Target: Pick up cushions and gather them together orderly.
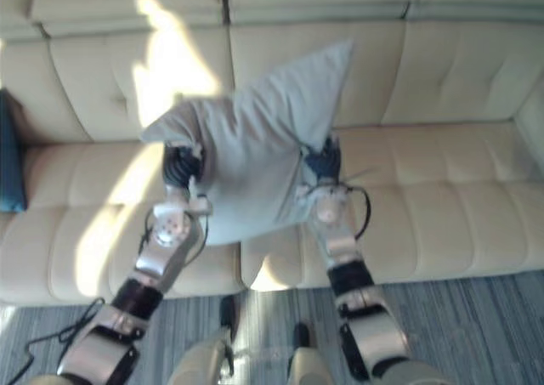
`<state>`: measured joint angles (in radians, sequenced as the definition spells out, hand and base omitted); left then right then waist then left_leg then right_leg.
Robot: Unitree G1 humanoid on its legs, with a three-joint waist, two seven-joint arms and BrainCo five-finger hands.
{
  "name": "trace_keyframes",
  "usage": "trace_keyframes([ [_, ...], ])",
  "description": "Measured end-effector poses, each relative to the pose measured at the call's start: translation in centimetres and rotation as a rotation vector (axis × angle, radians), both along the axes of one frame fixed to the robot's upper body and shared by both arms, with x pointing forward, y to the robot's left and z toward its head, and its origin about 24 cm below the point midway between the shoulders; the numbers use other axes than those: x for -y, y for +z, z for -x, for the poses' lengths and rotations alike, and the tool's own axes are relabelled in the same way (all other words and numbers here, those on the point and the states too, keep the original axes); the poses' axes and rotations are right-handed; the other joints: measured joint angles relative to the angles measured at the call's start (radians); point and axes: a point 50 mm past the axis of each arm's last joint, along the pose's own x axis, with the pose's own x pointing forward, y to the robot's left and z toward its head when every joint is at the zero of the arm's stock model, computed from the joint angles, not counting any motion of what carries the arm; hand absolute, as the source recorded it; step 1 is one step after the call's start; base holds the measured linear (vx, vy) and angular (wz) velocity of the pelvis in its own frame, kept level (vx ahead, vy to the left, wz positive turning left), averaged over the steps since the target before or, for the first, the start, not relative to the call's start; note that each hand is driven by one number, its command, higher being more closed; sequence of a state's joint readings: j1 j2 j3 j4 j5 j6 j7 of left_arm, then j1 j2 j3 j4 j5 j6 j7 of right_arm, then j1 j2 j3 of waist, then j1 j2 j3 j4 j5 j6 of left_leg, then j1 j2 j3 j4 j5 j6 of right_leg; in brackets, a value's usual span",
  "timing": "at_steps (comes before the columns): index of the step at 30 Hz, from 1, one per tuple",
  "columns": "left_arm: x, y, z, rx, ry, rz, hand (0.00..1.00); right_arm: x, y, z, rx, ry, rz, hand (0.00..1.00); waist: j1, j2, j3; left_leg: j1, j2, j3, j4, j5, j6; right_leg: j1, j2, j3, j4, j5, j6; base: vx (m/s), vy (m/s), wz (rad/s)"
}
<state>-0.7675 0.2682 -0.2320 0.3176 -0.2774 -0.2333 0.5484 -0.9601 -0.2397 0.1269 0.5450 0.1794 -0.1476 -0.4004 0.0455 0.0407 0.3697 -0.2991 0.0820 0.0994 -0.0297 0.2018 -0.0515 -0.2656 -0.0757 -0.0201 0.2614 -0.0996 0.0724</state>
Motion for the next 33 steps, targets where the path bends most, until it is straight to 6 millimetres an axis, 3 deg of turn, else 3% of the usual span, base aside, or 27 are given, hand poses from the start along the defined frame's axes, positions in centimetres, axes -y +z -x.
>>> trace_keyframes([
  [1,-0.7,2.3,-0.5,0.056,0.038,-0.011,1.0,-0.6,2.9,-0.1,0.069,0.002,0.003,1.0,0.001,0.003,0.03,-0.023,0.001,0.002,0.0,0.006,-0.006,-0.041,0.0,0.003,0.032,-0.006,-0.002,-0.14,-0.028,-0.07],
  [3,-1.4,4.2,-0.9,0.098,0.073,-0.028,1.0,-1.0,5.2,-0.1,0.119,-0.001,0.001,1.0,0.001,0.003,0.048,-0.049,0.002,0.003,0.0,0.018,-0.004,-0.078,0.0,0.005,0.057,-0.009,-0.004,-0.09,-0.036,-0.05],
  [5,-2.3,7.3,-1.5,0.156,0.127,-0.05,1.0,-1.1,8.4,-0.1,0.18,-0.028,0.016,1.0,0.003,0.004,0.053,-0.107,0.003,0.003,-0.003,0.04,-0.001,-0.153,0.001,0.006,0.087,-0.009,-0.005,-0.07,-0.047,-0.02],
  [12,-3.2,14.2,-2.2,0.265,0.211,-0.114,1.0,-0.8,13.3,-0.3,0.227,-0.088,-0.001,1.0,-0.011,0.009,0.095,-0.231,-0.002,-0.002,-0.003,0.073,0.006,-0.296,-0.007,0.007,0.115,-0.004,-0.003,-0.01,-0.017,-0.02],
  [14,-3.8,16.6,-1.7,0.316,0.248,-0.137,1.0,-1.1,15.4,0.1,0.258,-0.099,0.009,1.0,-0.012,0.012,0.131,-0.277,0.003,0.003,-0.008,0.084,0.006,-0.342,-0.001,0.016,0.098,0.02,0.0,-0.02,-0.015,-0.2],
  [16,-4.1,17.7,-1.6,0.333,0.266,-0.136,1.0,-1.4,16.6,0.4,0.275,-0.107,0.032,1.0,-0.013,0.013,0.152,-0.316,0.007,0.002,-0.011,0.093,0.005,-0.373,0.004,0.027,0.071,0.046,0.006,0.02,-0.015,-0.21],
  [17,-4.0,18.2,-1.4,0.343,0.267,-0.136,0.0,-1.3,17.2,0.5,0.282,-0.117,0.033,0.0,-0.014,0.014,0.167,-0.331,0.008,0.001,-0.023,0.1,0.005,-0.39,0.003,0.032,0.056,0.056,0.01,0.06,-0.039,-0.15],
  [24,-3.0,21.4,0.1,0.466,0.256,-0.157,0.0,0.7,20.2,1.7,0.363,-0.186,0.023,0.0,-0.023,0.014,0.178,-0.38,-0.006,-0.001,-0.056,0.115,0.01,-0.433,-0.012,0.049,-0.009,0.086,0.031,0.08,-0.032,-0.07],
  [30,-4.1,20.6,-0.2,0.437,0.257,-0.109,0.0,1.9,20.2,1.9,0.374,-0.173,-0.011,0.0,-0.023,0.014,0.179,-0.383,-0.008,-0.004,-0.055,0.115,0.01,-0.429,-0.015,0.051,-0.023,0.091,0.034,0.06,-0.034,-0.01],
  [33,-6.4,18.9,-0.5,0.401,0.265,-0.048,0.0,4.4,18.7,1.7,0.37,-0.171,-0.078,0.0,-0.025,0.014,0.179,-0.372,-0.008,-0.013,-0.05,0.115,0.01,-0.413,-0.015,0.045,-0.021,0.09,0.033,0.02,-0.019,0.04],
])
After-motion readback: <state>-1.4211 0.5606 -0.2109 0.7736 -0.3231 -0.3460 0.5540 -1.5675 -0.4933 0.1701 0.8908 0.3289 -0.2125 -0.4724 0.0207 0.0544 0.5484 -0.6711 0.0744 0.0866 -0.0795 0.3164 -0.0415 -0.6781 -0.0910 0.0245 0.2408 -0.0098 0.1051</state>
